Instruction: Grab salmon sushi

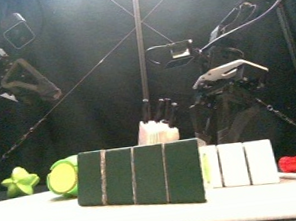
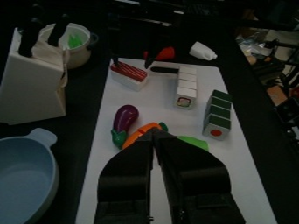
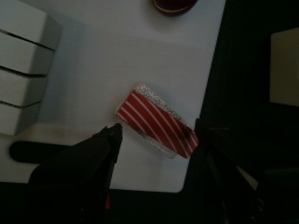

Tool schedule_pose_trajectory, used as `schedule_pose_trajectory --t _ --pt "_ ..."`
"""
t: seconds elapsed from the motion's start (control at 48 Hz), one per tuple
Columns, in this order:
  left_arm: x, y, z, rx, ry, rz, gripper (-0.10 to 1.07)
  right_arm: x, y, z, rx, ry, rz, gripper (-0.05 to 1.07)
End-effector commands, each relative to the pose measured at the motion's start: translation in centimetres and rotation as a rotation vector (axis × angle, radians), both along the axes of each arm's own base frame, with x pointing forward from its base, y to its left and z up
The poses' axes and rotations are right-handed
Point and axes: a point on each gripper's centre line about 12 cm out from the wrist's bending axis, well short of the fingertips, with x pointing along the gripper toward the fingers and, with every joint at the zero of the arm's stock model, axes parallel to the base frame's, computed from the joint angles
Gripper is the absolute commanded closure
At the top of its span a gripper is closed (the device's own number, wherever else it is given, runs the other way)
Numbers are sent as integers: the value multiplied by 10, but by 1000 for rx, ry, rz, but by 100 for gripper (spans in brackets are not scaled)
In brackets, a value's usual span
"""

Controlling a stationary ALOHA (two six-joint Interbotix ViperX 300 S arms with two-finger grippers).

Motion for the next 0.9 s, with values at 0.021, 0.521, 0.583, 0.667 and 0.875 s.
schedule_pose_trajectory --t 0.021,0.521,0.583,0.667,0.875 --pt "2 0 3 0 -12 1 47 5 1 7 -14 -18 17 5" --pt "2 0 2 -1 -9 0 47 9 -3 -1 -38 7 29 11" --pt "1 0 2 -2 -6 1 47 9 -3 -1 -38 7 29 14" --pt "1 0 2 -7 -7 5 47 10 -3 -1 -36 6 26 21" --pt "1 1 1 -11 -4 9 47 13 -4 2 -33 -4 18 37"
